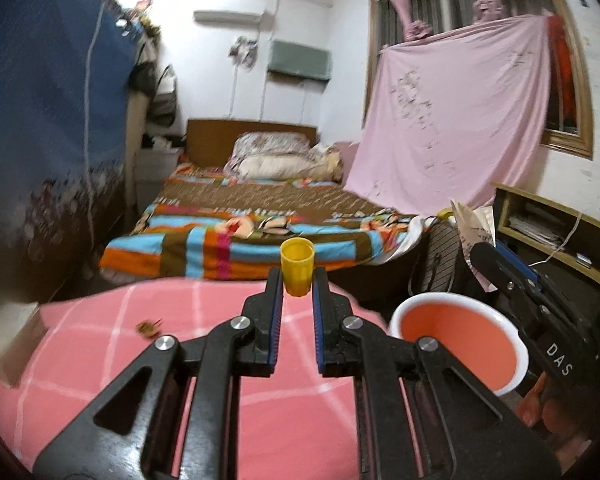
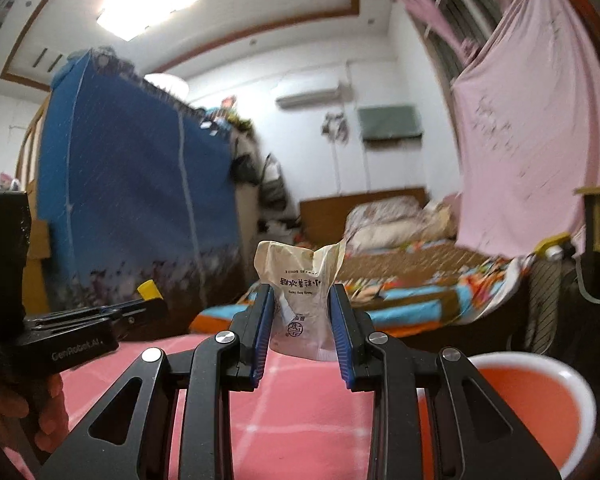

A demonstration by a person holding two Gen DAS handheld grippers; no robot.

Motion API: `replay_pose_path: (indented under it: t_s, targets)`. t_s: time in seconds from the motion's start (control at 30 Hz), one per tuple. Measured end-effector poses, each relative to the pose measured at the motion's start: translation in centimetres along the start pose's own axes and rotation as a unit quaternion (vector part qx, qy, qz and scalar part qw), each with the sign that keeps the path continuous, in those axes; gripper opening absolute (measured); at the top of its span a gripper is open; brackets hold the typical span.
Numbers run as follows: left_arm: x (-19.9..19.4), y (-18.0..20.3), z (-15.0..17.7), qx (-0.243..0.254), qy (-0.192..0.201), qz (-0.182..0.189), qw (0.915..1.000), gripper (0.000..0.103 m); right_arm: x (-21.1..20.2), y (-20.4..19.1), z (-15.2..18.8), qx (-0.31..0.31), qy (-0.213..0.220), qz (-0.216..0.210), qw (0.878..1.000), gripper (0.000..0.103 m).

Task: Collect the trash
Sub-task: 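Lift both held items and carry them over the orange bucket, then open the right tool to drop the sachet while the left tool releases the yellow cup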

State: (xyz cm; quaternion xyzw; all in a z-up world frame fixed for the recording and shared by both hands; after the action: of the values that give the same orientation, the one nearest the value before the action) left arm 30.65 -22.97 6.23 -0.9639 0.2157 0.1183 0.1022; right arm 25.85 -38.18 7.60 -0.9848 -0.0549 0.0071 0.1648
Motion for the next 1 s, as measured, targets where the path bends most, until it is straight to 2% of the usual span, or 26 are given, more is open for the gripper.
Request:
replay_pose_path:
  t_s: [0.13,0.33,0.53,0.73,1.0]
  targets:
    - [0.0,3.1,-1.6,0.029,0.029,0.021,0.9989,0.000,-1.0,2.3,-1.2,-0.003,0.024,0.031,0.999,0.027]
    - [1.2,7.2,-2.7,0.045,0.043,0.072,0.9954,0.000,-2.0,6.9,-2.2,0.003,0.027,0.077,0.997,0.027]
    - [2.3,11.0,-3.0,0.072,0.044,0.105,0.9908,0.000,-2.8,10.5,-2.3,0.027,0.022,0.114,0.993,0.028]
    - [4.5,14.4,-1.2,0.079,-0.009,0.147,0.9860,0.000,-2.7,12.7,-1.7,0.048,0.000,0.147,0.988,0.029]
    - [7.5,16.2,1.1,0.058,-0.089,0.181,0.9777,0.000,-2.4,14.4,-0.3,0.074,-0.036,0.180,0.980,0.029]
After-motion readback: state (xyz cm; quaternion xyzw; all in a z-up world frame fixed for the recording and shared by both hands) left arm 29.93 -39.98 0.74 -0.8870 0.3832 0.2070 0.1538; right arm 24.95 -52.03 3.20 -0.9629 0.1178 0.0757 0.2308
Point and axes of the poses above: each gripper's, at about its wrist camera, not at the fingertips, and x roughly the way its jaws point, y to its right, z to its underside, the point moved 9 cm from there along x, roughly the way its jaws point, and after that the axes turned 14 degrees about x, right-handed, at the moved point
